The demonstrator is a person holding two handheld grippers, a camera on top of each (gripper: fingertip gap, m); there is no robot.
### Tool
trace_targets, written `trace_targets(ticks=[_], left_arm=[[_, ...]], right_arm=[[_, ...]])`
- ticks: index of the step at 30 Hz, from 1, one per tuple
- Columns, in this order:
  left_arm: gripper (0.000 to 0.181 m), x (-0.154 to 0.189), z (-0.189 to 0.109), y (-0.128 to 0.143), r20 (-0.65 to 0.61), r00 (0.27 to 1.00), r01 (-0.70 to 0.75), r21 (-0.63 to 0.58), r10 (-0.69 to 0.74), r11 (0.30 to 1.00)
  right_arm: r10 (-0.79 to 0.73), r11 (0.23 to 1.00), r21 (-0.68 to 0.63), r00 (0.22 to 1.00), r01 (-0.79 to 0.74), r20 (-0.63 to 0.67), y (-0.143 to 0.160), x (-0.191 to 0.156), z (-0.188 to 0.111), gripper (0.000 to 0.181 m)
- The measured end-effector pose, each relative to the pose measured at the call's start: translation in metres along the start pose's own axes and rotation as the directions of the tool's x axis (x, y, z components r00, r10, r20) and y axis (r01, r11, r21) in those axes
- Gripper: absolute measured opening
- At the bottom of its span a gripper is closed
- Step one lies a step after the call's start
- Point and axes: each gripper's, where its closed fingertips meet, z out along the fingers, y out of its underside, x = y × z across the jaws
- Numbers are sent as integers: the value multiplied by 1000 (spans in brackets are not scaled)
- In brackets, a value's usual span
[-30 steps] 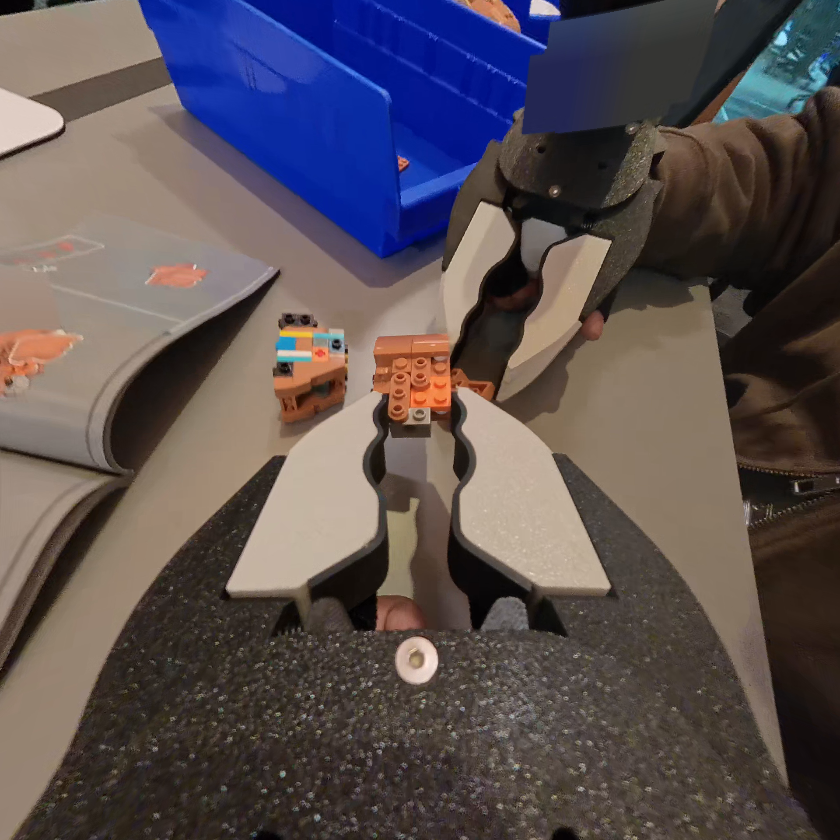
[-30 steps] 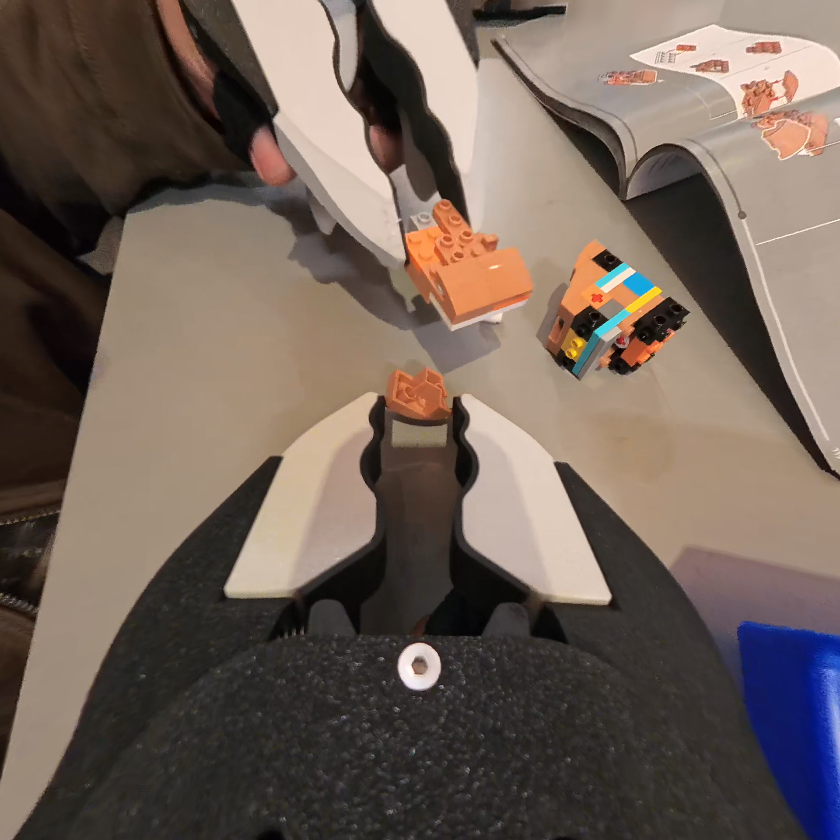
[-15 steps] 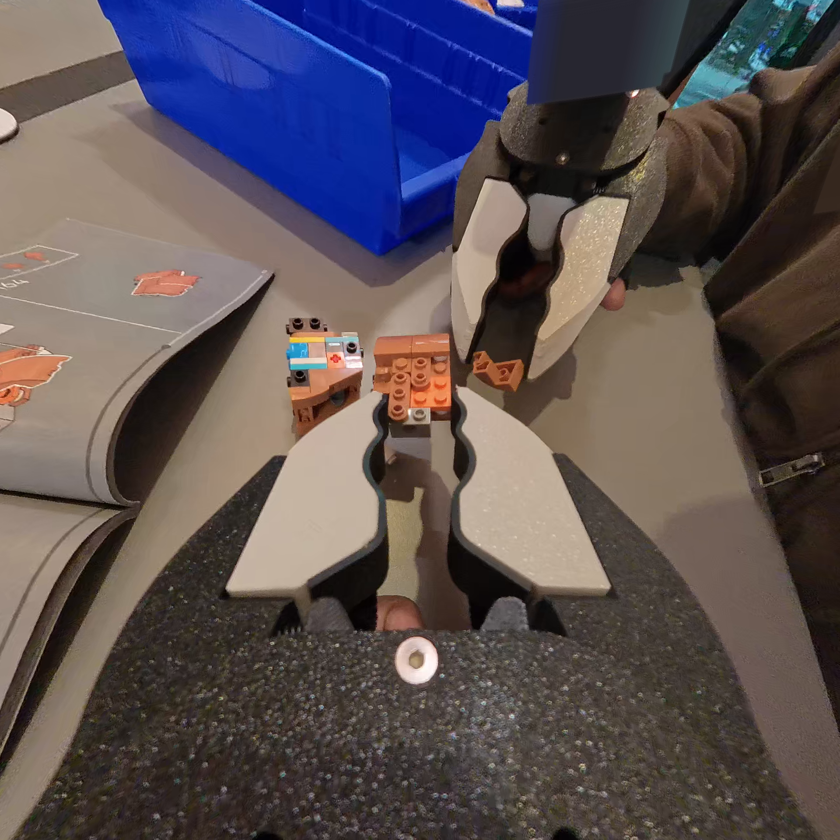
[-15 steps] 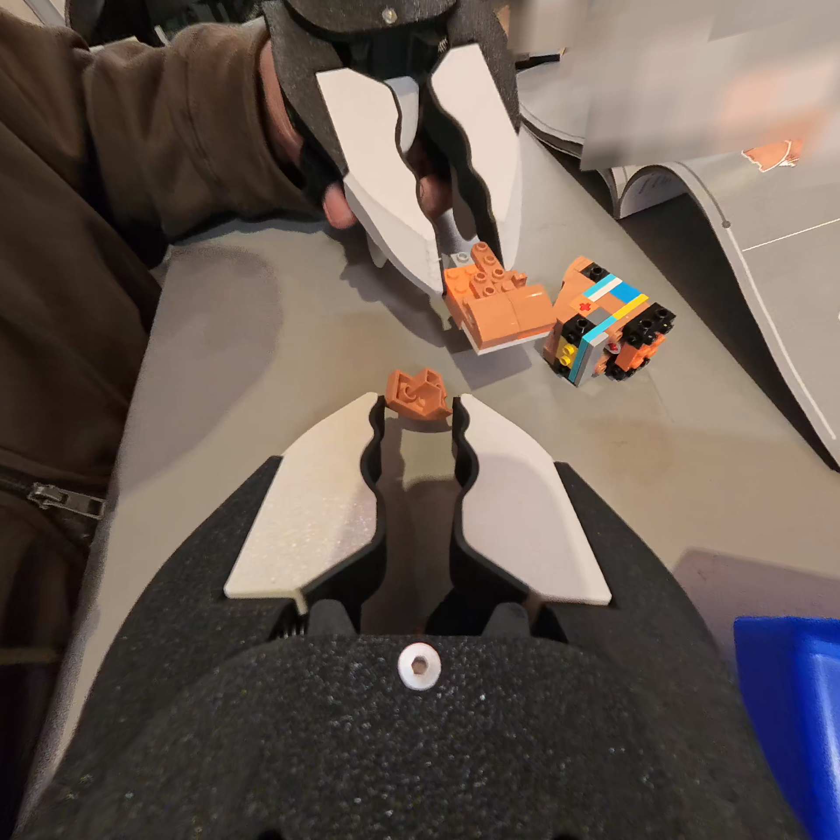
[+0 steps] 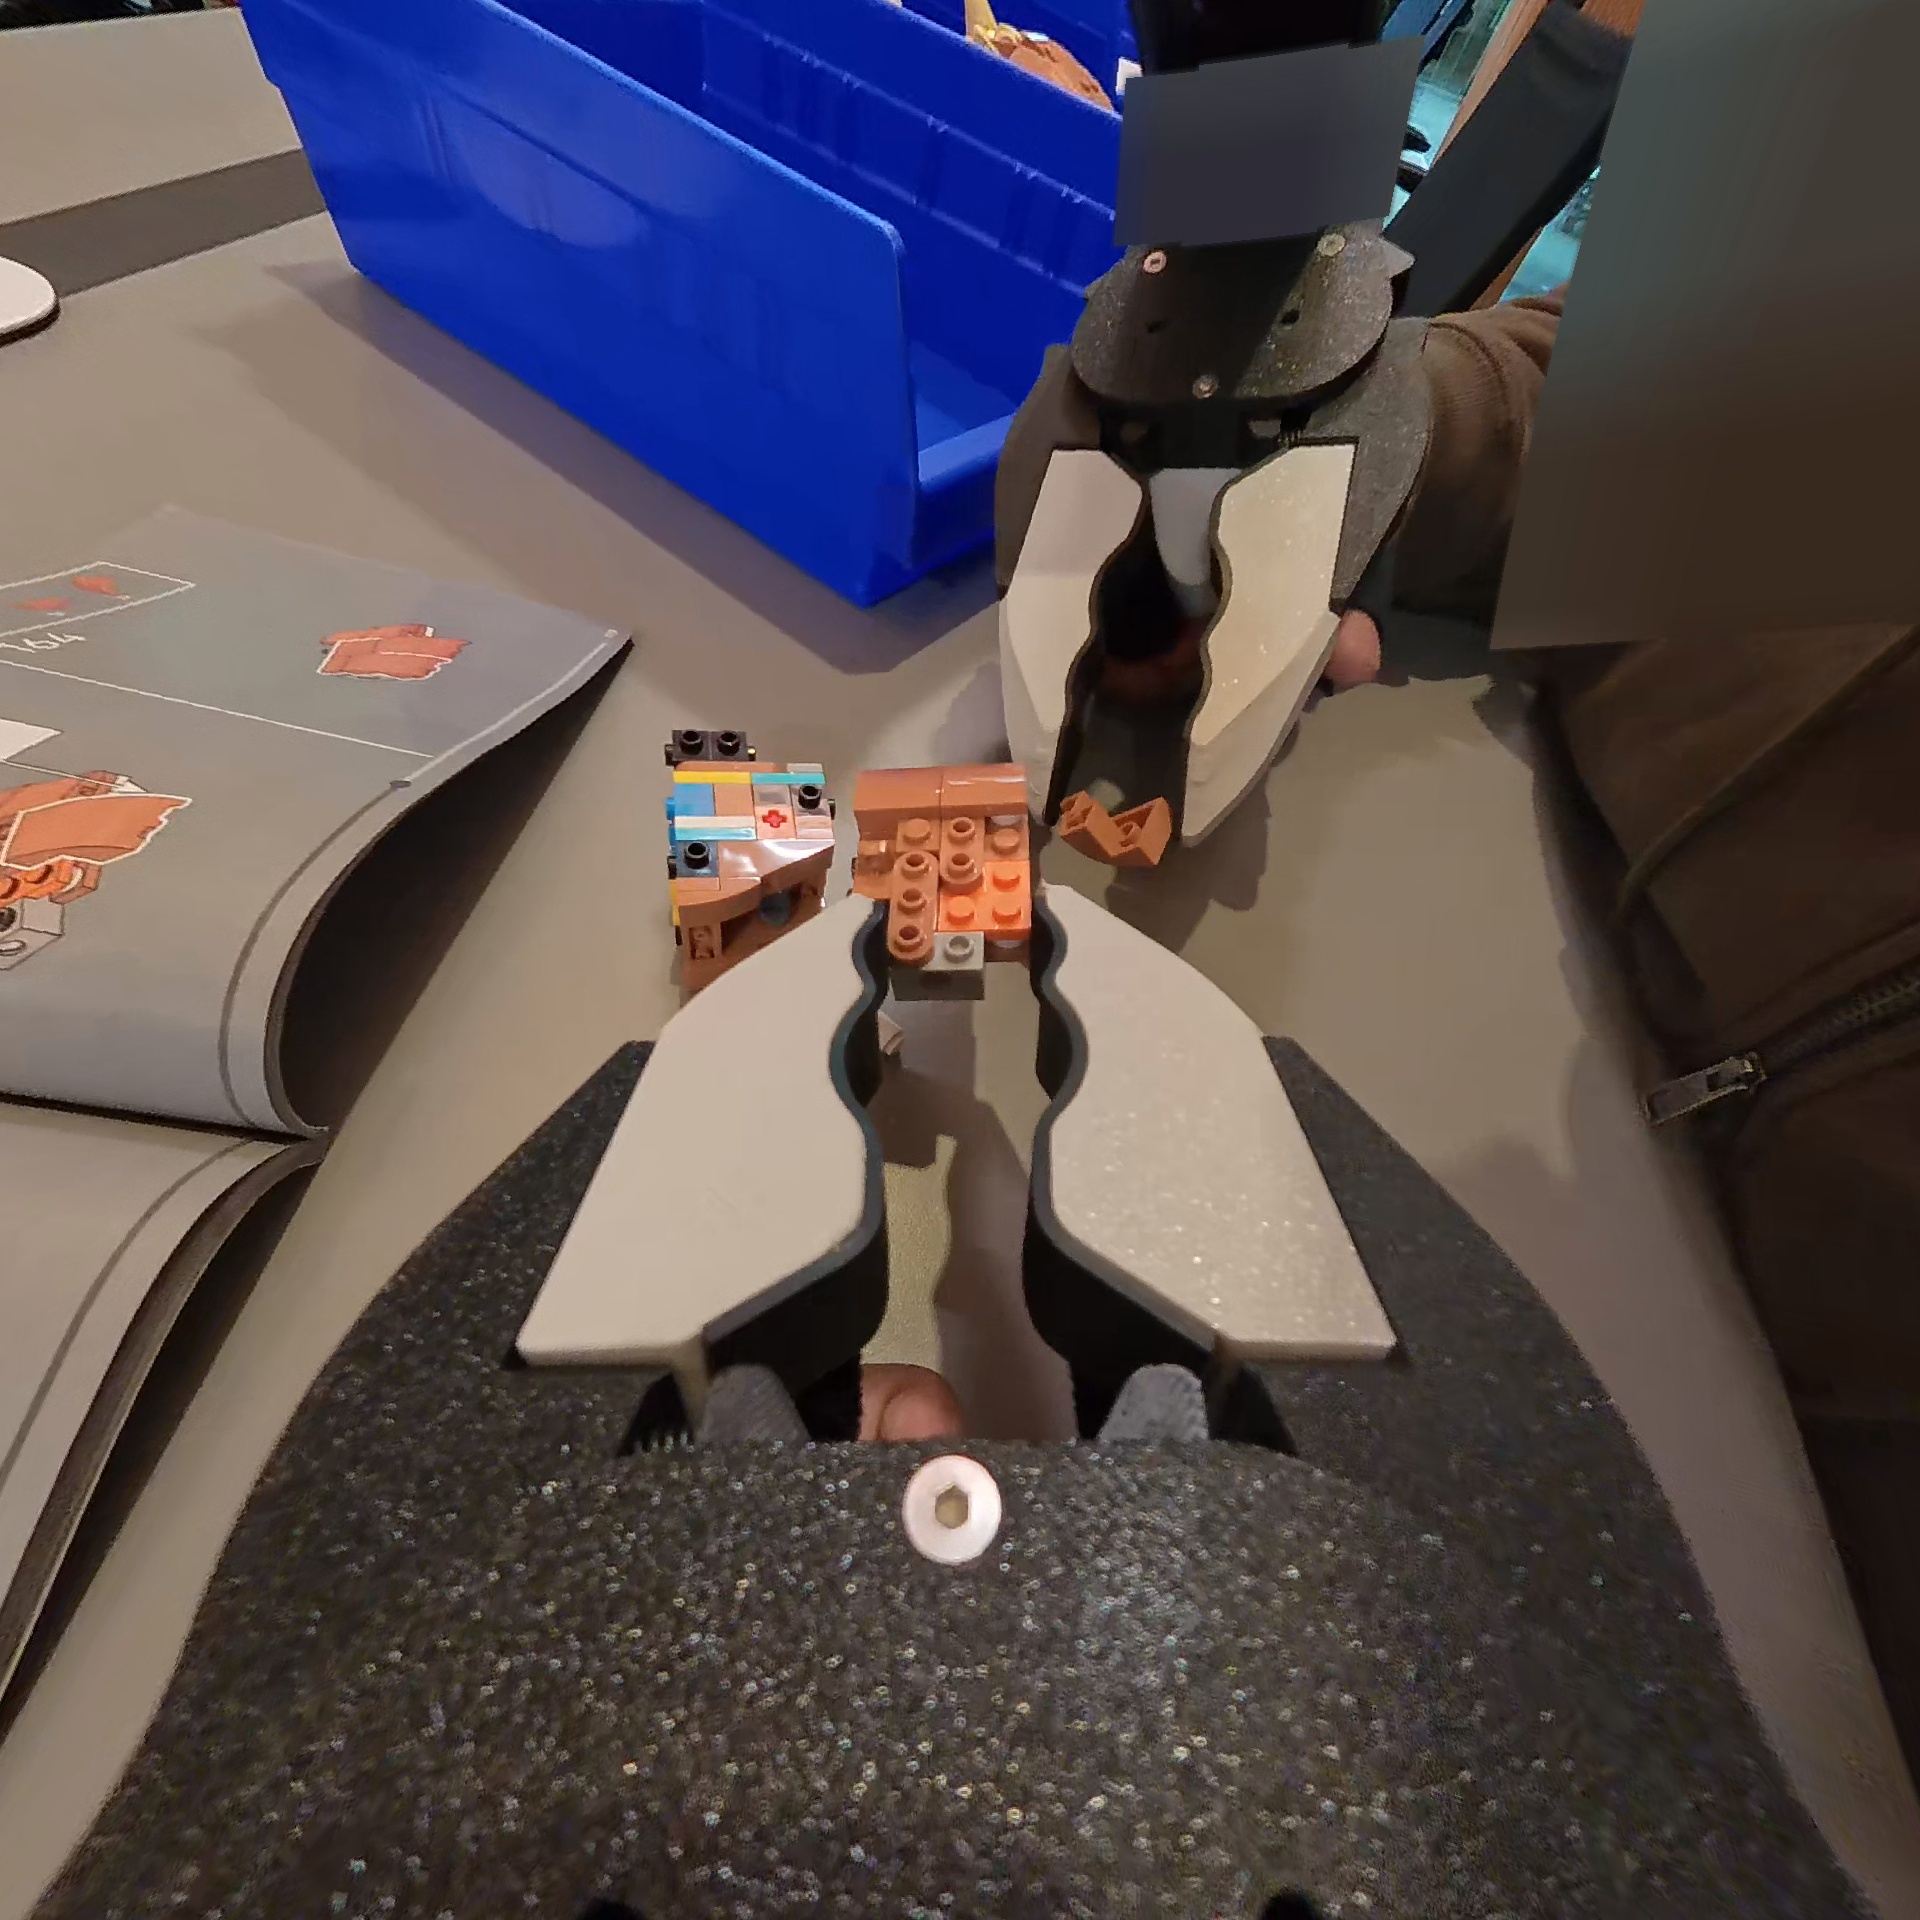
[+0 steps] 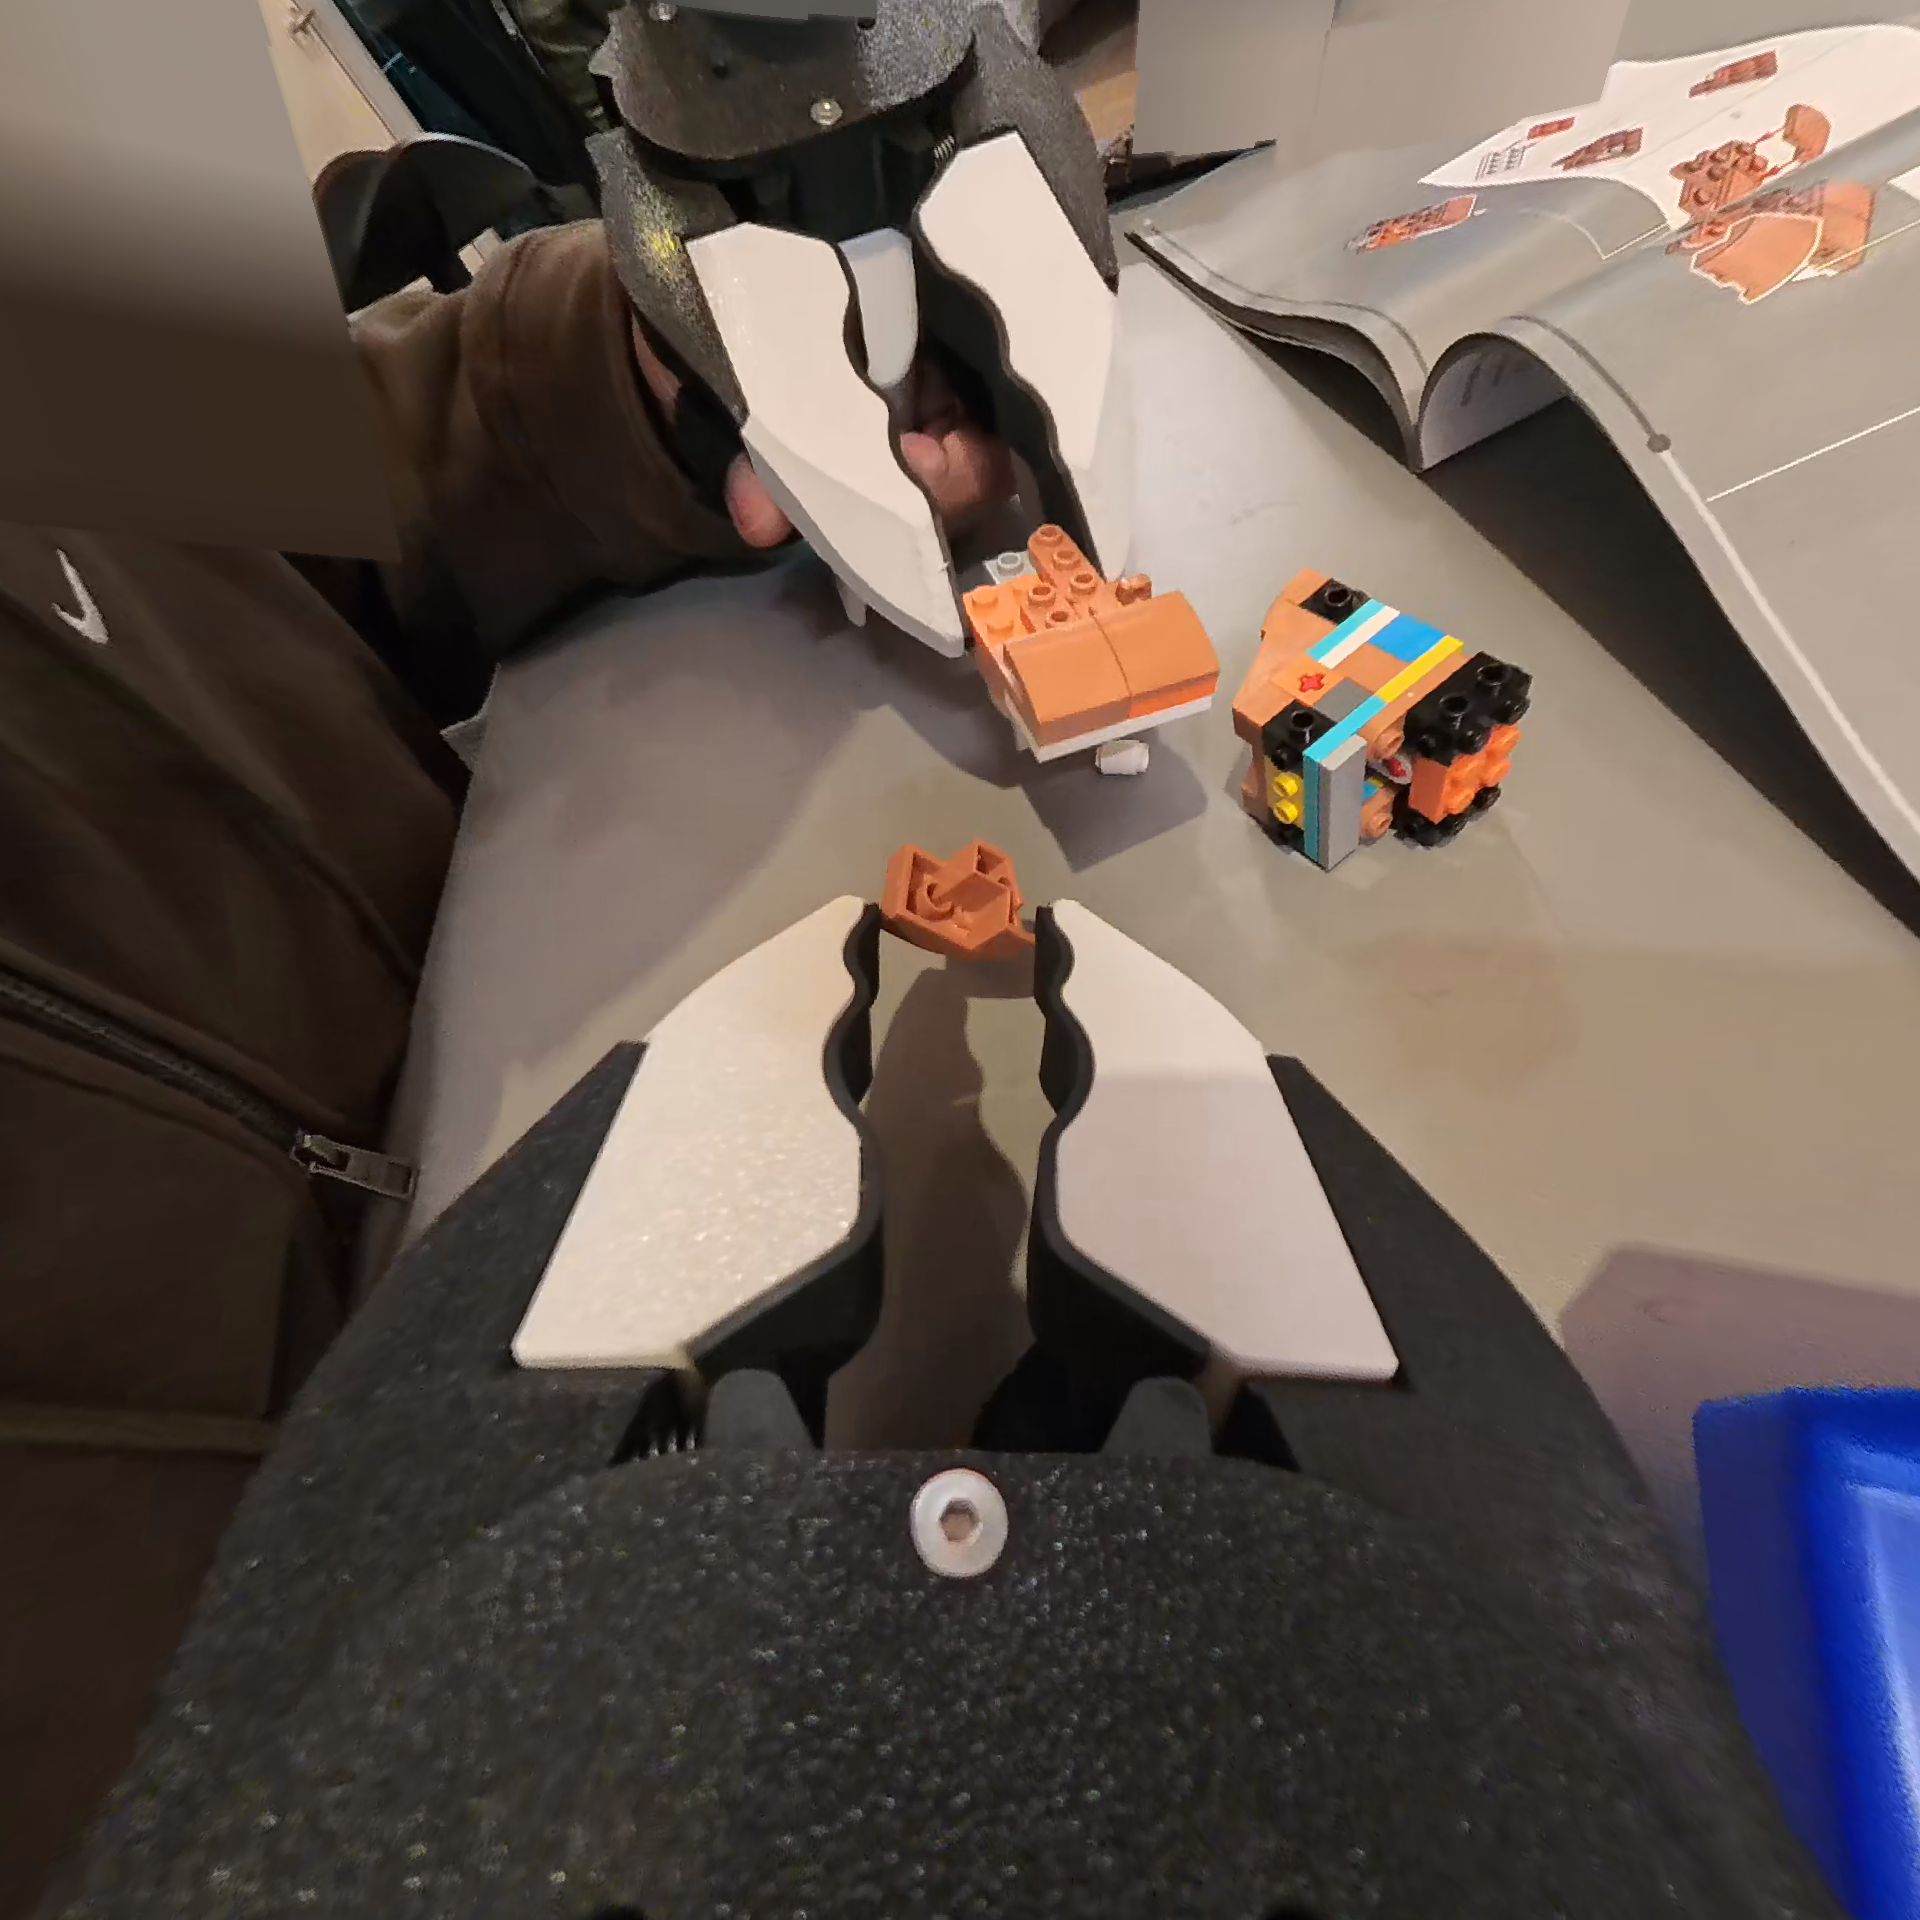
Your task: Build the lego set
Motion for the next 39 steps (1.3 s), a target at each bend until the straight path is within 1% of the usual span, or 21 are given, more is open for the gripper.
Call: trace_targets(ticks=[10,20,27,31,33,36,39], left_arm=[[26,-3,-2,-3,-6,1000,28,19,-28,999],[26,2,1,1,11,999,-34,-10,34,999],[26,2,2,2,24,998,-50,-21,50,999],[26,2,6,11,51,995,-83,-89,88,993],[26,4,8,17,62,989,-123,-139,132,983],[26,8,12,25,64,977,-189,-200,205,962],[26,10,15,30,60,968,-223,-231,243,947]], right_arm=[[7,1000,1,1000,-7,2,0,1,0,28],[-12,1000,-9,1000,12,-15,2,0,1,28],[2,1000,-17,1000,-2,-11,2,1,1,28],[25,999,-39,1000,-25,-5,4,2,3,28],[33,998,-49,999,-34,-6,6,3,4,28],[35,999,-41,999,-36,-11,5,3,2,28],[43,999,-31,999,-43,-12,5,2,1,28]])
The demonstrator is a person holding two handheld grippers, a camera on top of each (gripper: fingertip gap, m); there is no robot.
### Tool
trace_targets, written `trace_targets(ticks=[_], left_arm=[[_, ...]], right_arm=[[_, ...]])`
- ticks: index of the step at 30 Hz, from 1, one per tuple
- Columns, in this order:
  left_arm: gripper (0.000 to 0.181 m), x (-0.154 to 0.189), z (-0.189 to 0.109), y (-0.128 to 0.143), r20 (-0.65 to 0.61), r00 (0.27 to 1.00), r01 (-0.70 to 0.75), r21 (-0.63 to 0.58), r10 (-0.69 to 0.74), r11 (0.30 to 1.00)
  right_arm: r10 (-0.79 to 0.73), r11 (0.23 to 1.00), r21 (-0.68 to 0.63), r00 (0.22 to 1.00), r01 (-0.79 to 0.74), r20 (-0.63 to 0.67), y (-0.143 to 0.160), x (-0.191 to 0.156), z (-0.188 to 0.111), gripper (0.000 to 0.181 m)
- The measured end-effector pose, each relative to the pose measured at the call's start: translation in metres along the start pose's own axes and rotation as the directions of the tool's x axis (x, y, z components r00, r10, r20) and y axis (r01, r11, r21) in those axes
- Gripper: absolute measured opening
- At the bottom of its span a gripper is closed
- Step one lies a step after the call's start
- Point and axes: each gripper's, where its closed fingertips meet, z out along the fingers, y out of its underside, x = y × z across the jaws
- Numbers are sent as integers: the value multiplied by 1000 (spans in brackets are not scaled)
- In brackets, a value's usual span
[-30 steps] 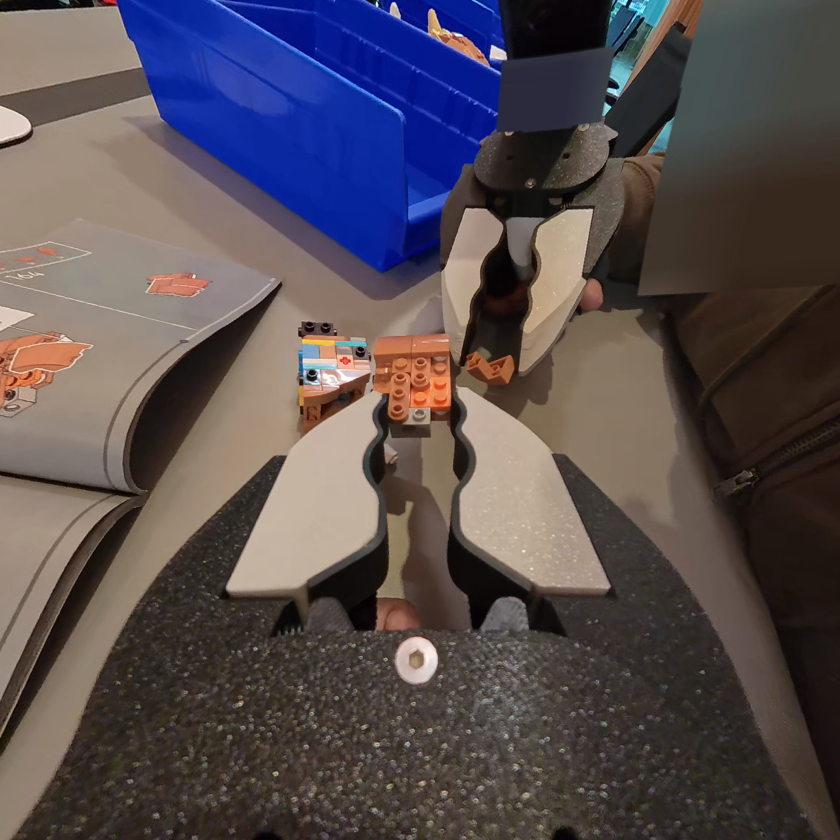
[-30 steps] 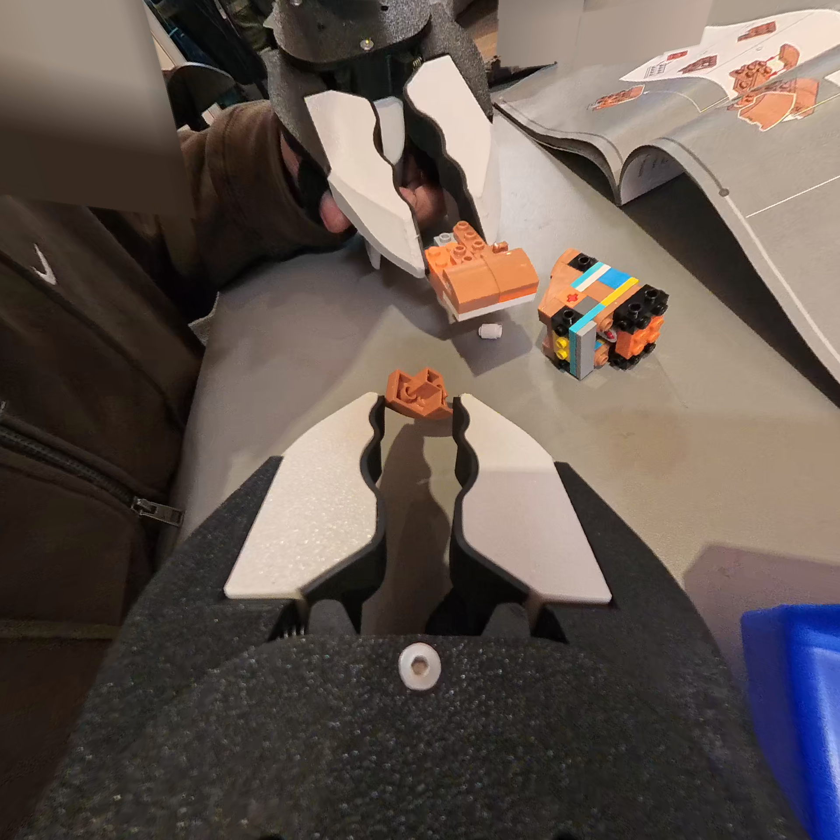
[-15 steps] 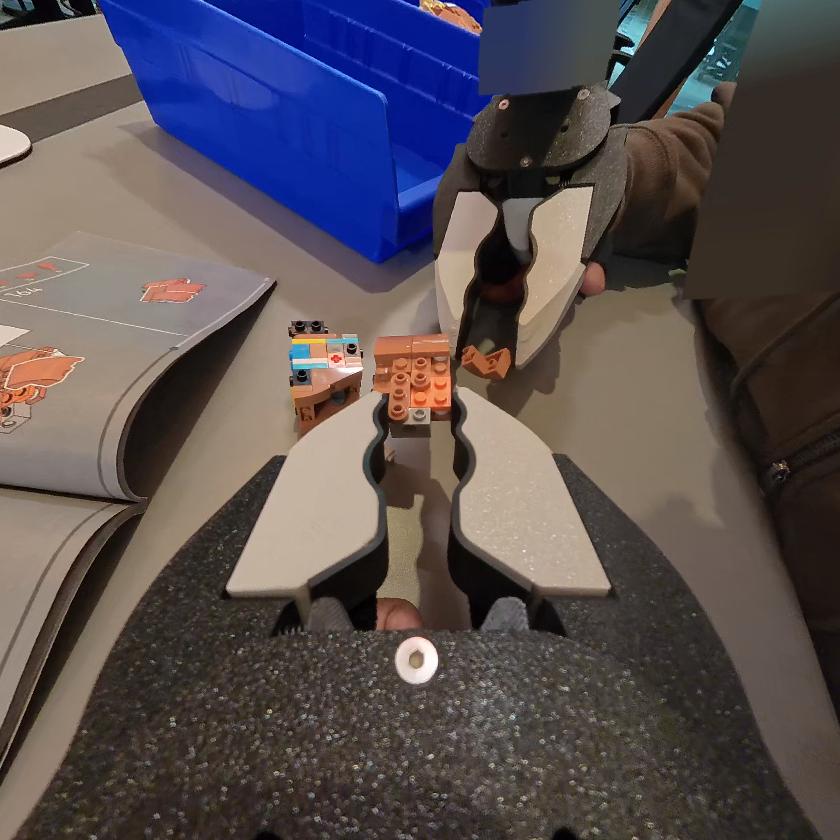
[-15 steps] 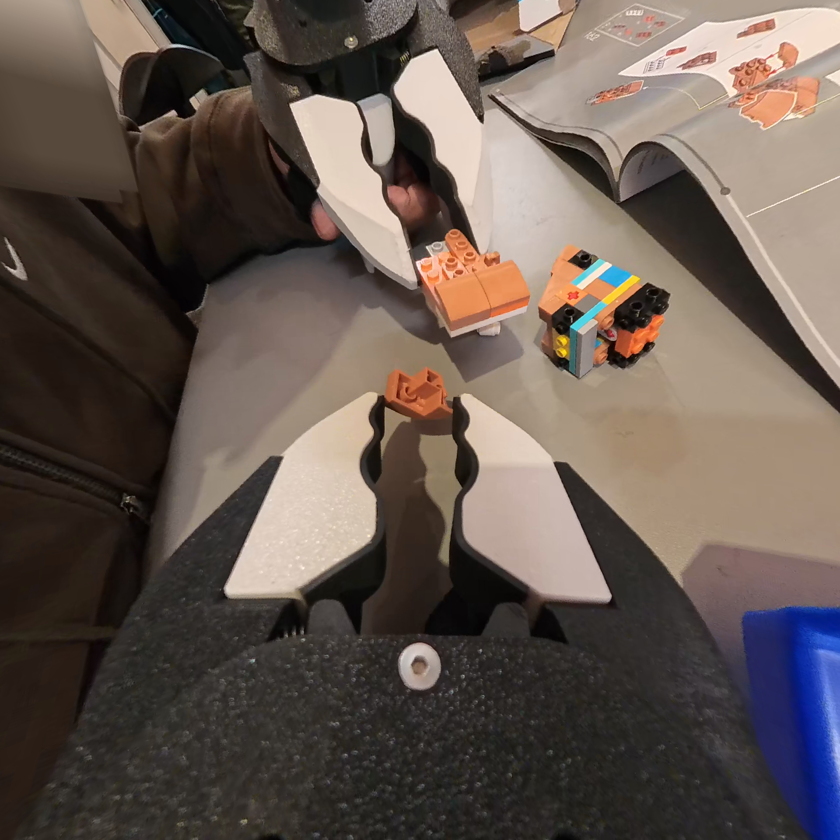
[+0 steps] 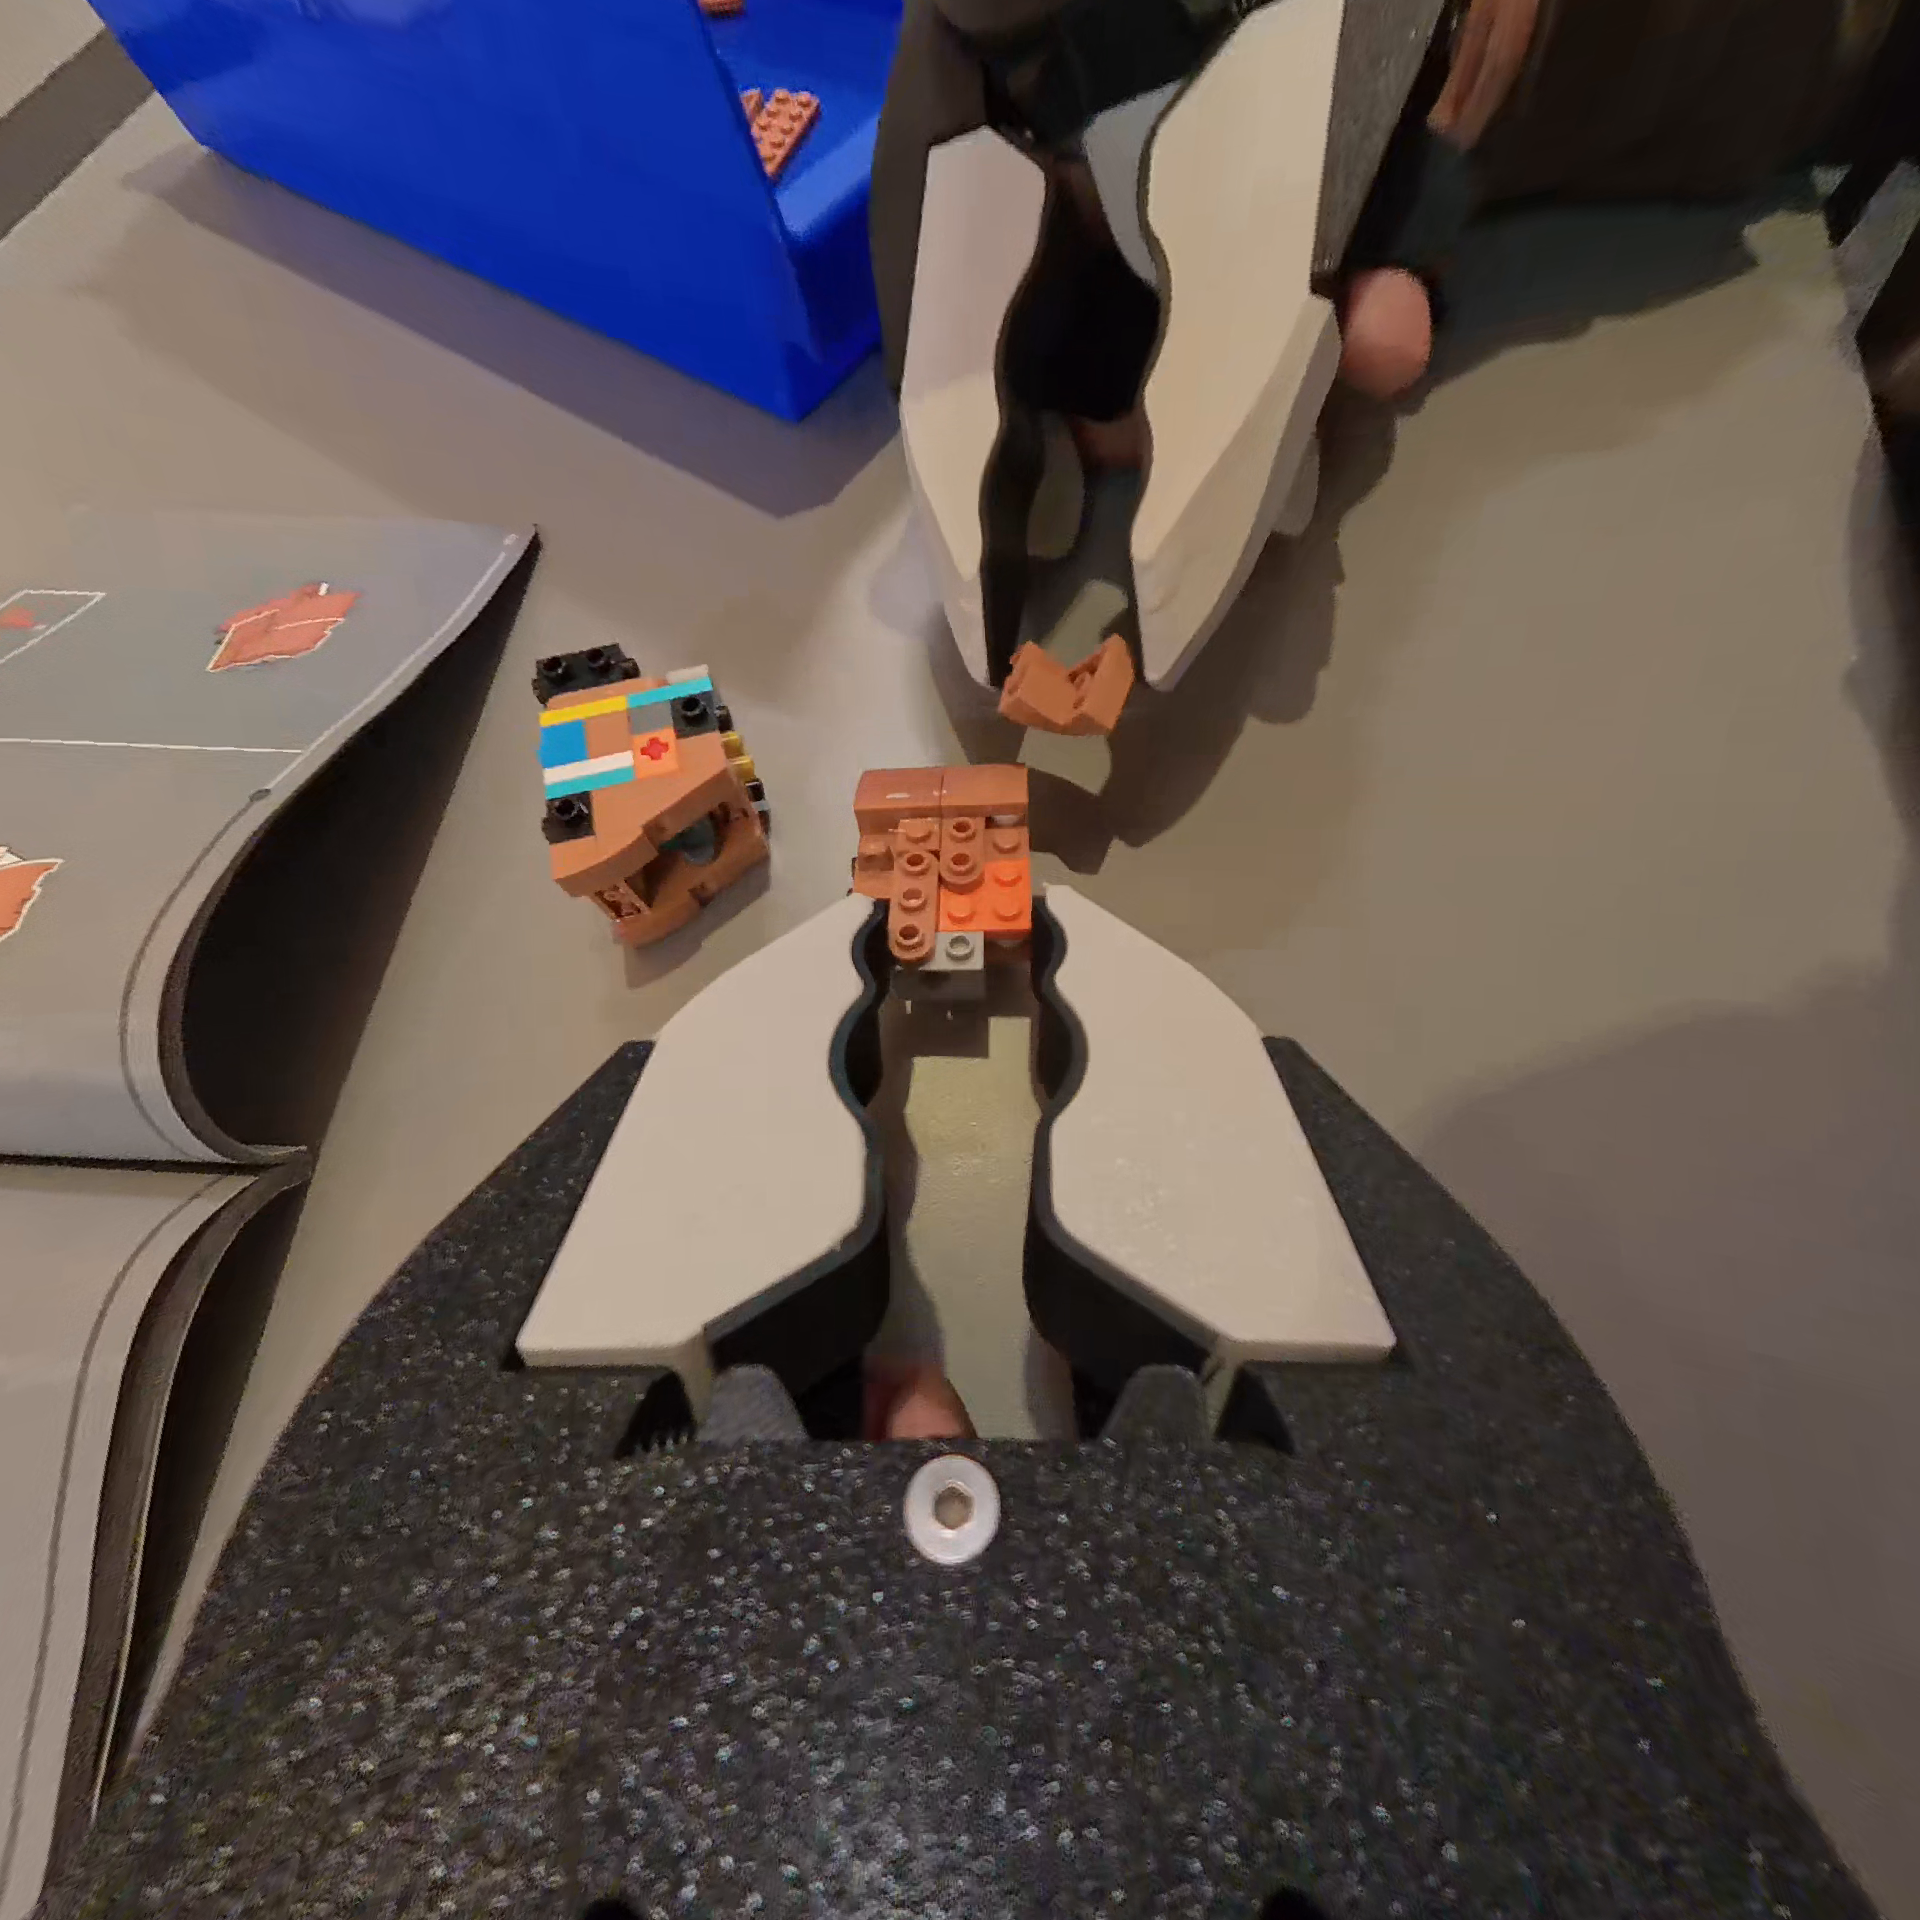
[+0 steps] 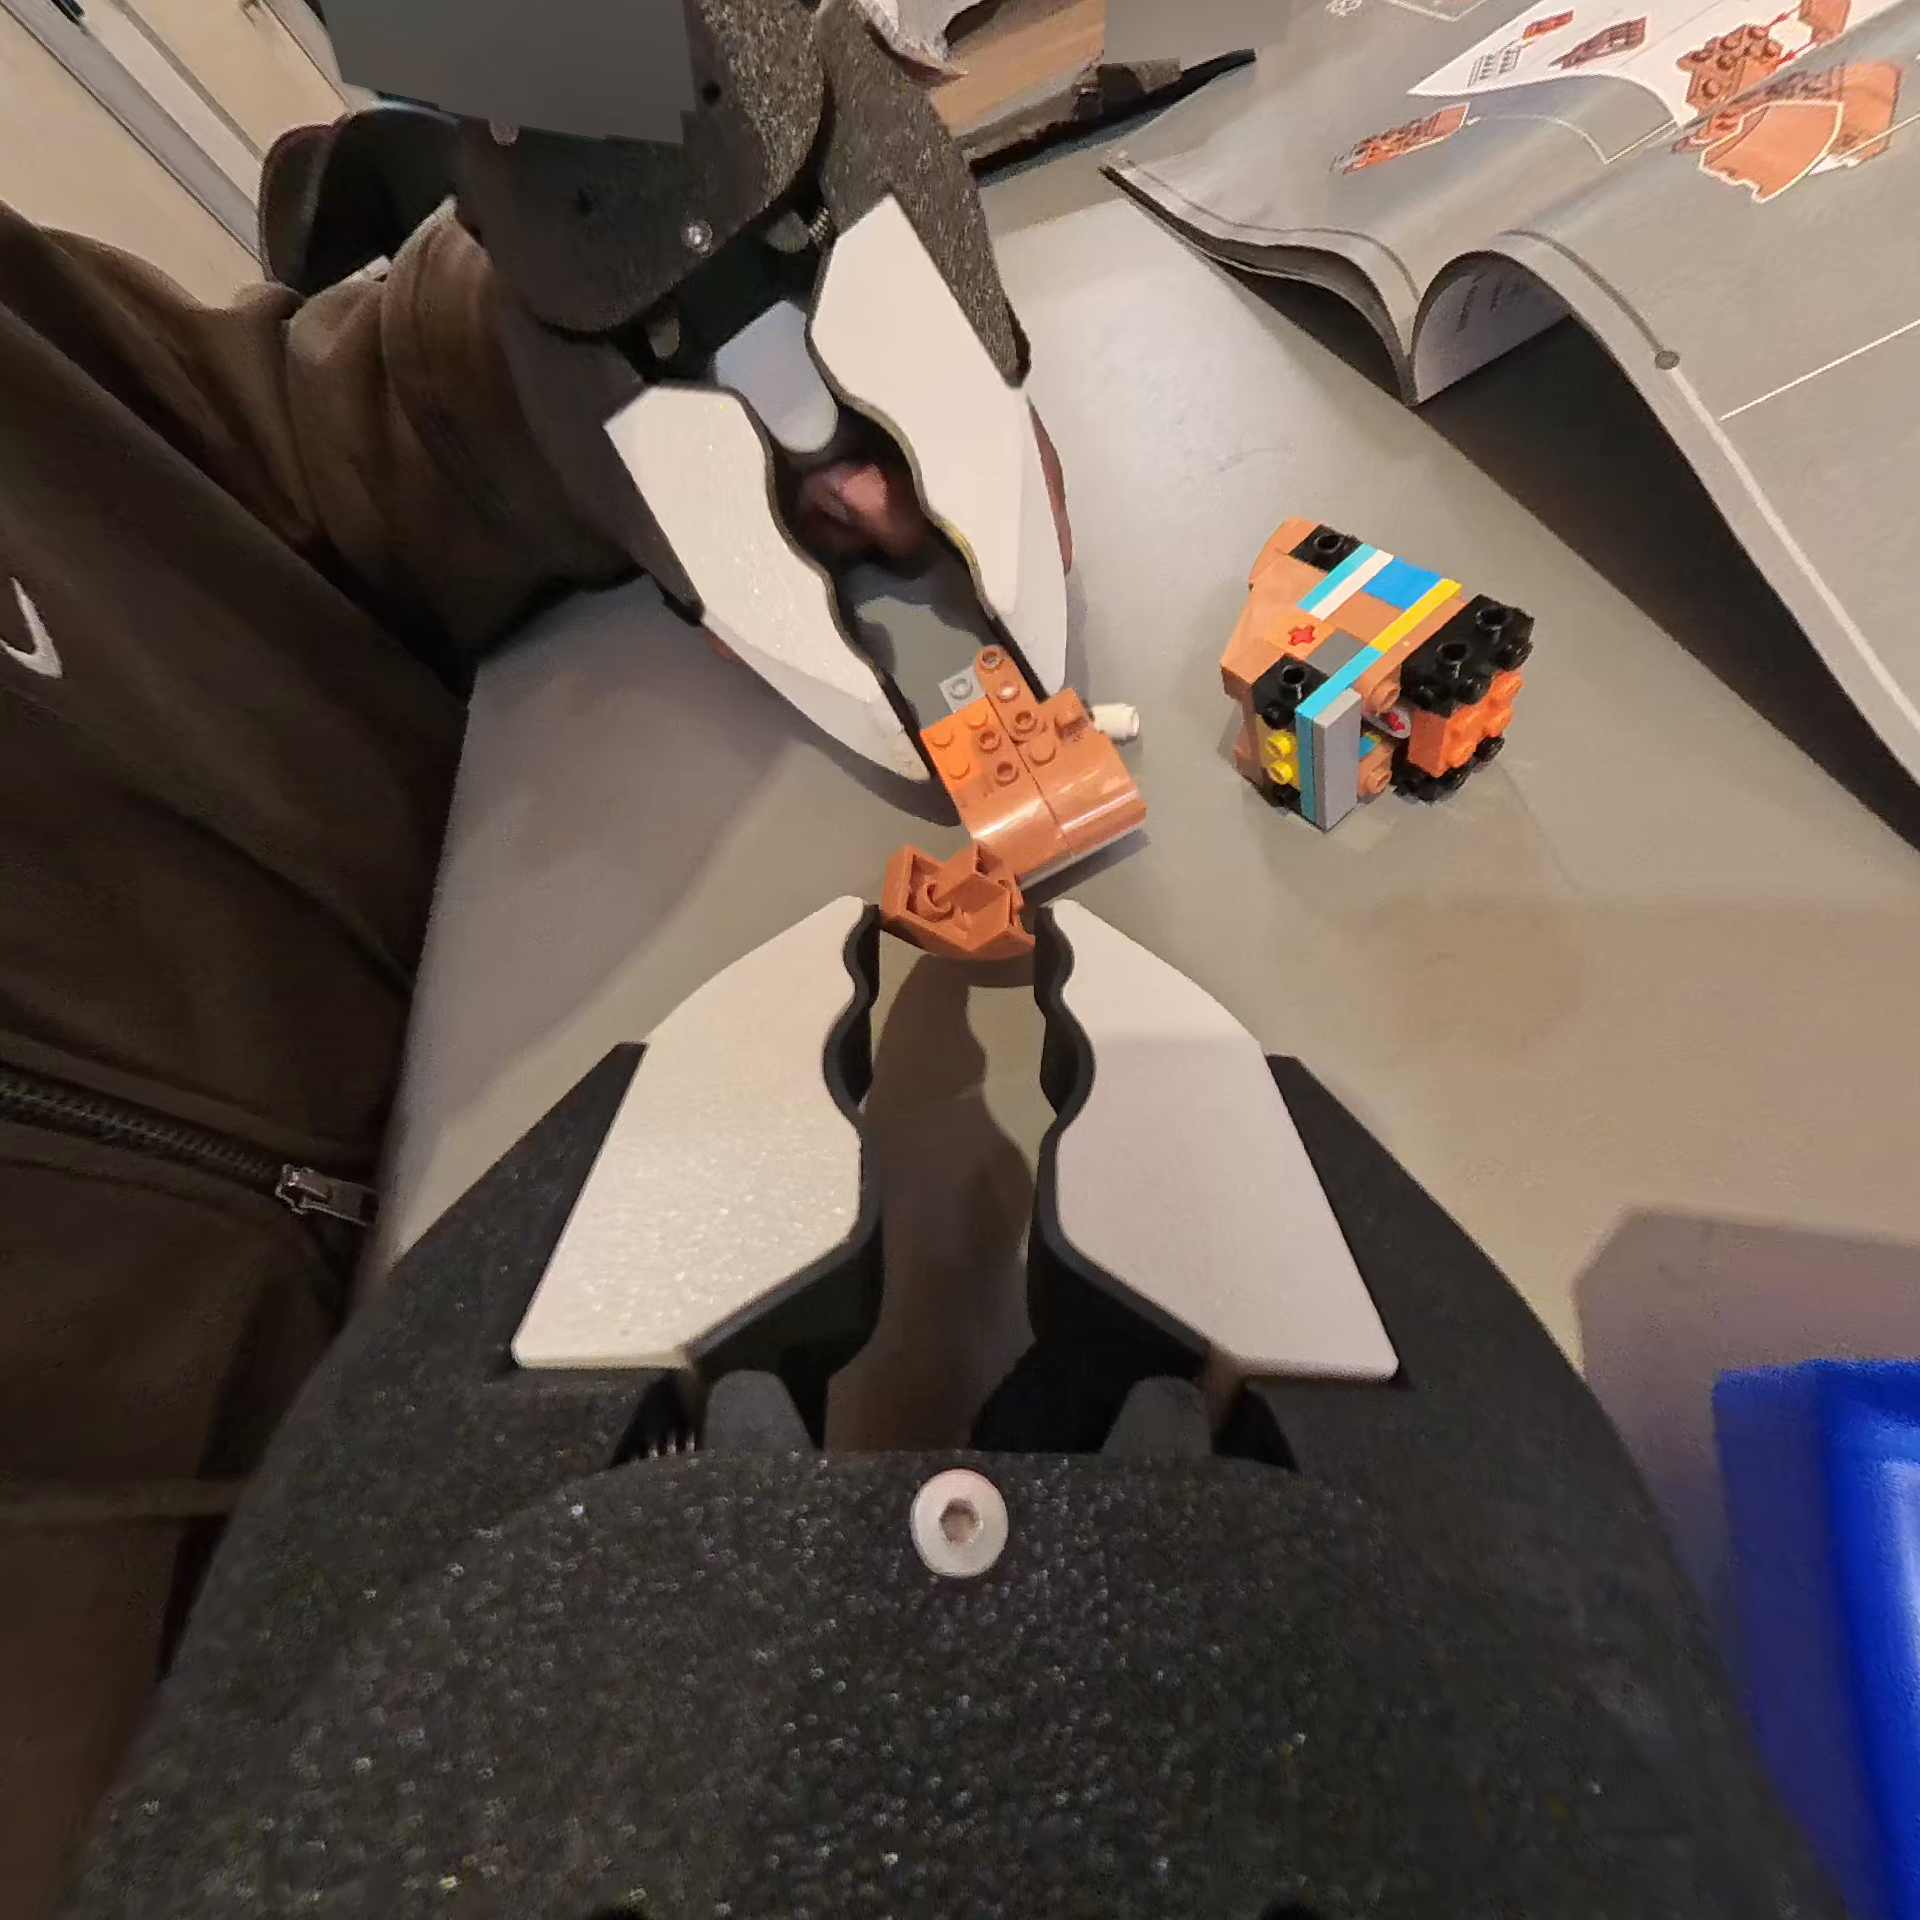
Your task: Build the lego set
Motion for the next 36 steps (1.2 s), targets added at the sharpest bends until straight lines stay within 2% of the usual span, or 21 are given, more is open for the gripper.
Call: trace_targets(ticks=[7,12,21,24,27,32,36], left_arm=[[26,3,3,4,-11,1000,-14,-34,14,999],[26,9,8,13,-21,997,-75,-100,74,992],[26,10,7,14,-17,998,-58,-107,56,993],[32,11,6,13,-25,998,-62,-97,60,993],[36,12,3,8,-40,998,-42,-57,40,998],[36,16,-7,-13,-82,997,-5,76,11,997],[36,13,-14,-32,-33,998,-43,196,50,980]], right_arm=[[9,1000,16,1000,-9,-2,0,0,-3,28],[3,1000,11,1000,-3,-9,0,0,-3,28],[3,1000,7,1000,-3,-12,1,0,-3,28],[8,1000,13,1000,-8,-8,0,0,-3,28],[8,1000,15,1000,-8,-7,0,0,-3,28],[11,1000,28,1000,-11,0,-1,0,-4,28],[24,998,64,1000,-23,-8,-8,1,-6,28]])
